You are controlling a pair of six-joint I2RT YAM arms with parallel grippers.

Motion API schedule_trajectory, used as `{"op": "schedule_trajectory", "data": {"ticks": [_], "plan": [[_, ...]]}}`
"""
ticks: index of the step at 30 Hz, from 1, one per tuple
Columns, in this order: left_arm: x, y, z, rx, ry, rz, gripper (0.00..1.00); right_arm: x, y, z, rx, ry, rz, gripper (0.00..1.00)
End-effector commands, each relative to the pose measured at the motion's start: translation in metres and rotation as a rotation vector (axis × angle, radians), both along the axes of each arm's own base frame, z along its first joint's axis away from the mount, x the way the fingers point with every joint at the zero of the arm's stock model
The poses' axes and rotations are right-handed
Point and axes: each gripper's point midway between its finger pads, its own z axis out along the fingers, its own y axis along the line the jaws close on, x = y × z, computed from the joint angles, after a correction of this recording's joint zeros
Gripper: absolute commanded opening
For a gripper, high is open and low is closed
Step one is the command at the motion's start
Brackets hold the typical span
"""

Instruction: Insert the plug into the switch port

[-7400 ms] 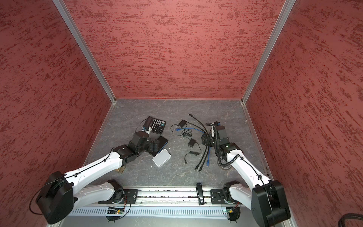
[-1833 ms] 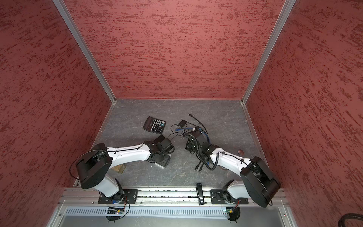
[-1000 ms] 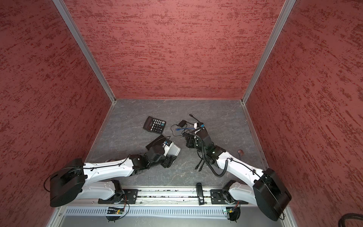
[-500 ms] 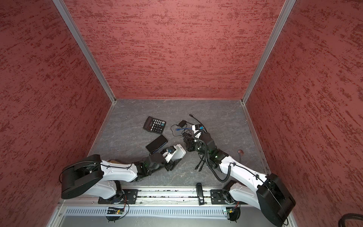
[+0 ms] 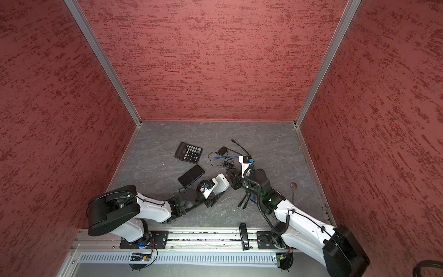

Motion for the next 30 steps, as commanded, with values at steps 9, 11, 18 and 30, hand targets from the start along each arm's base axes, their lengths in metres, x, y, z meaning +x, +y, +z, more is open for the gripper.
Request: {"op": "schedule_trajectory", "data": {"ticks": [9, 11, 18, 30], "plan": [[0.002, -0.007, 0.024, -0.117, -0.05, 0.001, 0.0, -0.007, 0.009, 0.016, 0.045, -0.074, 0.073, 0.0], [0.002, -0.006, 0.027, -0.135, -0.054, 0.003, 0.0, -0.008, 0.009, 0.014, 0.051, -0.069, 0.076, 0.0], [0.001, -0.007, 0.032, -0.16, -0.054, -0.002, 0.0, -0.011, 0.01, 0.013, 0.053, -0.073, 0.091, 0.0], [0.004, -0.01, 0.044, -0.231, -0.067, 0.005, 0.0, -0.016, 0.013, 0.019, 0.082, -0.088, 0.121, 0.0]]}}
